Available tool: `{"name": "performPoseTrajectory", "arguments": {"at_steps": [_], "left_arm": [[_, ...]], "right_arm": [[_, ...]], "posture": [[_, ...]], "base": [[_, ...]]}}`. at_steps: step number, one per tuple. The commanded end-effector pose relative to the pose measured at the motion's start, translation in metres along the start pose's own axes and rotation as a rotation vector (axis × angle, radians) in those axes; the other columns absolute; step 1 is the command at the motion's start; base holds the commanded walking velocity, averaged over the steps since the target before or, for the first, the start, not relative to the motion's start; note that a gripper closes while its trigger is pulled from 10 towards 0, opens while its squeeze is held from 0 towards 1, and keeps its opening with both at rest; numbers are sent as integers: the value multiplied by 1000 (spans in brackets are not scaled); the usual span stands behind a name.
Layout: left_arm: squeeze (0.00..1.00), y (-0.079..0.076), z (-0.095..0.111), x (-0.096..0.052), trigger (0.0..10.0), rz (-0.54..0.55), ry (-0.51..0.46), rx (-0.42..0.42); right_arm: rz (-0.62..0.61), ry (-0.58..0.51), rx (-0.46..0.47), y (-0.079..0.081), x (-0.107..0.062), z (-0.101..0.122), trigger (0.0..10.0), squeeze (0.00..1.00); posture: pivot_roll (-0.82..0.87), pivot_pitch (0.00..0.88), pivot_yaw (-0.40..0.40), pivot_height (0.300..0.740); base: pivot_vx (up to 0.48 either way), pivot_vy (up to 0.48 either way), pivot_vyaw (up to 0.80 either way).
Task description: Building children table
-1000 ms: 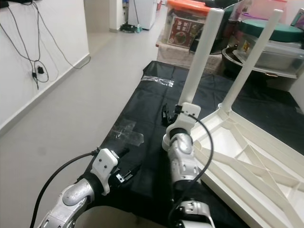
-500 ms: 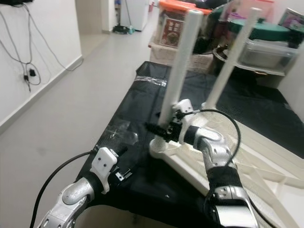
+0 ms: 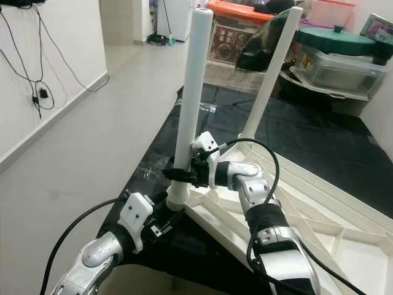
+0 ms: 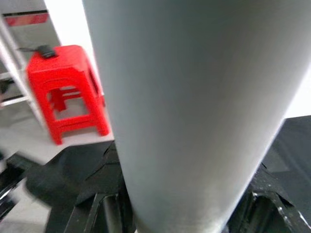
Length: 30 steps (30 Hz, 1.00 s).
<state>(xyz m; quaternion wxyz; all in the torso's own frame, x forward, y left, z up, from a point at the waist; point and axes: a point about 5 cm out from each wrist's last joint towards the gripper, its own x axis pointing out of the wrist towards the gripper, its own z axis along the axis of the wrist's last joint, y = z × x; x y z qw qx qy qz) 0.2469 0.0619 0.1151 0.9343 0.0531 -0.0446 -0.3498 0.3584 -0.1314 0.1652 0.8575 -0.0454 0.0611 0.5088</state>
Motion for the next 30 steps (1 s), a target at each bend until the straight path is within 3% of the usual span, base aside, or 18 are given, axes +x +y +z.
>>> {"name": "performPoseTrajectory", "arguments": {"at_steps": [1,3,4,5,6,7,8,9,13,17,18,20,21,22,23,26,27,30], "left_arm": [[0,-3,0,-1,10000,-13,1,6],[0,-3,-1,-2,10000,-15,4,2],[0,-3,-1,-2,10000,-15,4,2],[0,-3,-1,-2,10000,-15,5,1],[0,-2,-1,-3,10000,-16,6,0],[0,-2,-2,-3,10000,-16,6,-1],[0,-2,-2,-3,10000,-16,6,-1],[0,-2,-2,-2,10000,-18,7,-1],[0,-1,-2,-2,10000,-20,8,0],[0,0,-1,0,10000,-16,7,3],[0,0,-1,0,10000,-15,6,4],[0,0,-1,0,10000,-15,6,4],[0,0,-1,0,10000,-14,6,5],[0,0,-1,0,10000,-14,6,5],[0,0,-1,0,10000,-13,5,5],[0,1,0,0,10000,-12,5,4],[0,1,0,0,10000,-12,5,4],[0,1,0,0,10000,-12,4,3]], "right_arm": [[-109,-52,5,-4,1,2,0,0],[-561,-165,80,-26,-10,6,0,0],[-561,-165,80,-26,-10,6,0,0],[-715,-188,108,-32,-17,6,0,0],[-1023,-211,170,-40,-35,1,0,0],[-1224,-216,213,-43,-50,-3,0,0],[-1224,-216,213,-43,-50,-3,0,0],[-1419,-230,254,-37,-64,-9,0,0],[-1599,-243,301,-27,-75,-16,0,0],[-1613,-272,357,-14,-55,-15,0,0],[-1559,-289,362,-13,-43,-12,3686,0],[-1559,-289,362,-13,-43,-12,3686,0],[-1493,-292,352,-13,-32,-9,10000,0],[-1493,-292,352,-13,-32,-9,10000,0],[-1399,-305,310,-11,-21,-5,10000,1000],[-1354,-297,238,-5,-13,-2,10000,1000],[-1339,-302,208,-5,-15,-2,10000,0],[-1342,-298,150,-3,-22,-3,10000,0]], "posture": [[191,0,-149,740],[178,0,-139,740],[178,0,-139,740],[178,0,-139,740],[168,0,-130,740],[168,0,-130,740],[168,0,-130,740],[166,0,-126,740],[166,0,-125,740],[172,0,-129,740],[172,0,-129,740],[172,0,-129,740],[176,0,-130,740],[176,0,-130,740],[176,0,-130,740],[173,0,-129,740],[171,0,-130,740],[171,0,-130,740]], "base": [[0,0,0],[0,0,0],[0,0,0],[0,0,0],[0,0,0],[0,0,0],[0,0,0],[0,0,0],[0,0,0],[0,0,0],[0,0,0],[0,0,0],[0,0,0],[0,0,0],[0,0,0],[0,0,0],[0,0,0],[0,0,0]]}}
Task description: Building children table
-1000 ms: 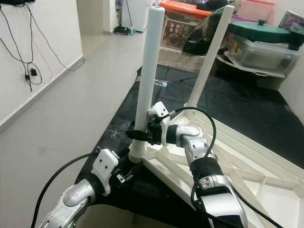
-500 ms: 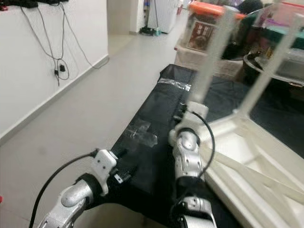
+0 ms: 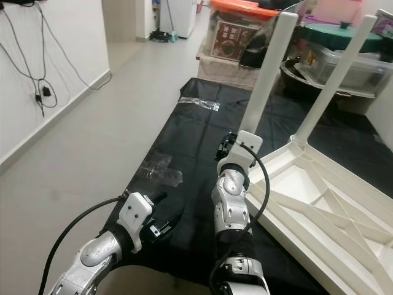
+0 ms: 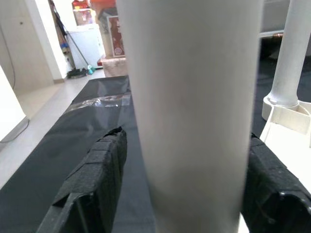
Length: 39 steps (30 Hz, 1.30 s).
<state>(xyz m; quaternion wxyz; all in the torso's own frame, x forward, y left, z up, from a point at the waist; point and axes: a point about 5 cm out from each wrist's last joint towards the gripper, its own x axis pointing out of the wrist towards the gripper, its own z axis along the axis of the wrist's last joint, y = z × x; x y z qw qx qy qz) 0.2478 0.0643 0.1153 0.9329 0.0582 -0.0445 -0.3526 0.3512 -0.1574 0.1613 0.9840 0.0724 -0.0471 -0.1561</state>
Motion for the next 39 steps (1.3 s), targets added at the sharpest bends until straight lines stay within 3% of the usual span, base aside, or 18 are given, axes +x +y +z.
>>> {"name": "performPoseTrajectory", "arguments": {"at_steps": [1,5,8,13,18,19,20,21,22,23,24,25,26,27,29,31,33,39], "left_arm": [[0,-1,0,1,10000,-5,1,-7],[0,-1,0,1,10000,-5,0,-7],[0,-1,1,1,10000,-4,1,-10],[0,-1,1,1,10000,-4,3,-14],[0,-1,1,1,10000,-4,4,-17],[0,-1,1,1,10000,-4,6,-18],[0,-1,1,1,10000,-4,6,-18],[0,-1,1,1,10000,-2,11,-17],[0,-1,1,1,10000,-2,11,-17],[0,-1,0,1,10000,-2,14,-17],[0,-1,0,1,10000,-2,14,-17],[0,-1,0,1,10000,-3,14,-19],[0,-1,0,1,10000,-3,14,-19],[0,-1,0,1,10000,-2,17,-23],[0,-1,0,1,10000,1,21,-23],[0,-1,-1,0,10000,-3,32,-13],[0,-1,-1,0,10000,-6,37,-8],[0,-1,-1,0,10000,-7,43,-2]], "right_arm": [[50,-50,-43,0,-5,5,10000,0],[74,-82,-110,-11,-11,4,10000,0],[123,-69,-155,-29,-29,-7,10000,0],[225,-18,-154,-47,-51,-19,10000,0],[290,32,-138,-55,-59,-23,10000,0],[346,100,-142,-67,-60,-25,10000,0],[346,100,-142,-67,-60,-25,10000,0],[405,186,-203,-85,-58,-27,10000,0],[405,186,-203,-85,-58,-27,10000,0],[431,309,-257,-107,-54,-30,10000,0],[431,309,-257,-107,-54,-30,10000,0],[426,389,-304,-128,-50,-27,10000,0],[426,389,-304,-128,-50,-27,10000,0],[412,426,-286,-143,-44,-19,10000,0],[396,382,-255,-148,-39,-7,10000,0],[363,268,-215,-142,-34,8,10000,0],[374,254,-205,-137,-35,8,10000,0],[475,353,-214,-125,-44,-4,10000,0]], "posture": [[171,0,-130,740],[164,0,-130,740],[157,0,-126,740],[145,0,-119,740],[135,0,-115,740],[131,0,-111,740],[131,0,-111,740],[126,0,-110,740],[126,0,-110,740],[126,0,-110,740],[126,0,-110,740],[117,0,-109,740],[117,0,-109,740],[117,0,-109,740],[117,0,-111,740],[118,0,-109,740],[118,0,-109,740],[118,0,-109,740]], "base": [[0,0,0],[0,0,0],[0,0,0],[0,0,0],[0,0,0],[0,0,0],[0,0,0],[0,0,0],[0,0,0],[0,0,0],[0,0,0],[0,0,0],[0,0,0],[0,0,0],[0,0,0],[0,0,0],[0,0,0],[0,0,0]]}}
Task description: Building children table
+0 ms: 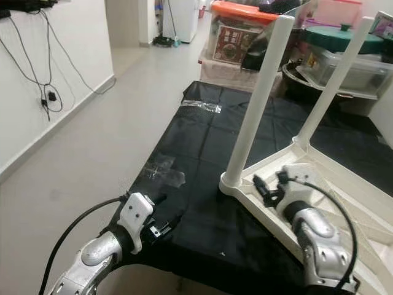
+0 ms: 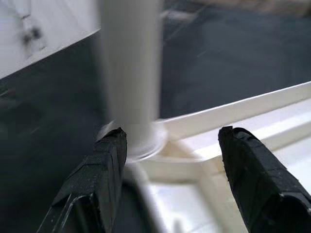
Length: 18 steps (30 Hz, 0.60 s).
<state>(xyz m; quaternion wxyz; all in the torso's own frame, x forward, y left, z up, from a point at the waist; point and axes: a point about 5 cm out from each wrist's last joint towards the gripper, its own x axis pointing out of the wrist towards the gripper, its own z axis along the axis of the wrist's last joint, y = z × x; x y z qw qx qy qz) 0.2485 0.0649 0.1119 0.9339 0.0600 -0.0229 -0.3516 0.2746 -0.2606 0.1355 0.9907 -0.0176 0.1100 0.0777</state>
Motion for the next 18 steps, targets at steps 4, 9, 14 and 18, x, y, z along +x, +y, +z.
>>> {"name": "performPoseTrajectory", "arguments": {"at_steps": [4,9,14,18], "left_arm": [[0,-3,1,-1,10000,-8,9,12],[0,-4,0,-2,10000,-10,14,11],[0,-6,-1,-4,10000,-20,21,12],[0,-7,0,-4,10000,-25,24,13]], "right_arm": [[136,194,11,5,1,-8,10000,0],[130,254,-20,1,5,-10,10000,0],[100,308,-71,0,16,-9,10000,0],[111,350,-93,5,22,-11,10000,0]], "posture": [[126,0,-110,740],[127,0,-109,740],[125,0,-109,740],[128,0,-109,740]], "base": [[0,0,0],[0,0,0],[0,0,0],[0,0,0]]}}
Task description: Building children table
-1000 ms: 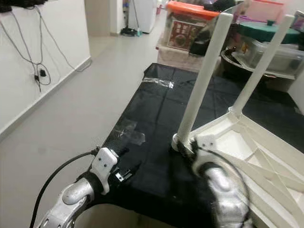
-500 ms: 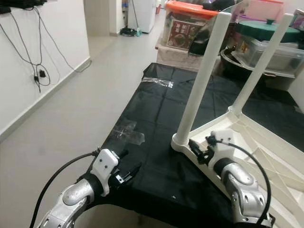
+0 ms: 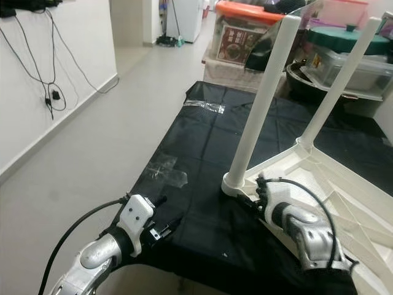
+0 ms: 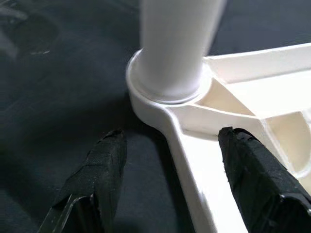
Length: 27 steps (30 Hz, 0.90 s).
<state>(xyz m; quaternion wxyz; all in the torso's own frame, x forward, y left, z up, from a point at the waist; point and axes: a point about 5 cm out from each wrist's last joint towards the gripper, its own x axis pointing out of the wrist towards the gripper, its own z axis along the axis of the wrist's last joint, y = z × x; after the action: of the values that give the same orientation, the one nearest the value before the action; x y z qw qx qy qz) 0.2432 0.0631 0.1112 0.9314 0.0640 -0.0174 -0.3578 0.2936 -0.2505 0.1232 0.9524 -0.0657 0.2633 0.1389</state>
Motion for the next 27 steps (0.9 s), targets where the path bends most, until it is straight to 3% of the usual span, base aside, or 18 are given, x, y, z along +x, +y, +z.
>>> {"name": "performPoseTrajectory", "arguments": {"at_steps": [1,12,13,14,15,18,20,22,23,25,26,27], "left_arm": [[0,-2,0,-1,10000,-10,13,9],[0,-3,1,-4,10000,-4,15,1],[0,-4,1,-6,10000,-3,15,-2],[0,-4,1,-6,10000,-3,15,-2],[0,-5,1,-7,10000,0,16,-5],[0,-5,1,-7,10000,0,16,-5],[0,-9,3,-11,10000,-2,15,-14],[0,-9,3,-11,10000,-2,15,-14],[0,-11,5,-13,10000,-4,13,-18],[0,-11,5,-13,10000,-4,13,-18],[0,-13,6,-15,10000,-4,13,-20],[0,-13,6,-15,10000,-4,13,-20]], "right_arm": [[5,73,-9,0,4,-5,10000,0],[30,174,-87,-3,15,-4,10000,0],[35,178,-116,-6,18,1,3333,0],[35,178,-116,-6,18,1,3333,0],[85,183,-157,-6,19,5,0,0],[85,183,-157,-6,19,5,0,0],[276,206,-299,-1,15,14,0,0],[276,206,-299,-1,15,14,0,0],[375,223,-400,1,13,20,0,0],[375,223,-400,1,13,20,0,0],[459,250,-462,3,10,26,0,0],[459,250,-462,3,10,26,0,0]], "posture": [[128,0,-109,740],[131,0,-123,740],[132,0,-129,740],[132,0,-129,740],[131,0,-131,740],[131,0,-131,740],[122,0,-143,740],[122,0,-143,740],[122,0,-152,740],[122,0,-152,740],[127,0,-162,740],[127,0,-162,740]], "base": [[0,0,0],[0,0,0],[0,0,0],[0,0,0],[0,0,0],[0,0,0],[0,0,0],[0,0,0],[0,0,0],[0,0,0],[0,0,0],[0,0,0]]}}
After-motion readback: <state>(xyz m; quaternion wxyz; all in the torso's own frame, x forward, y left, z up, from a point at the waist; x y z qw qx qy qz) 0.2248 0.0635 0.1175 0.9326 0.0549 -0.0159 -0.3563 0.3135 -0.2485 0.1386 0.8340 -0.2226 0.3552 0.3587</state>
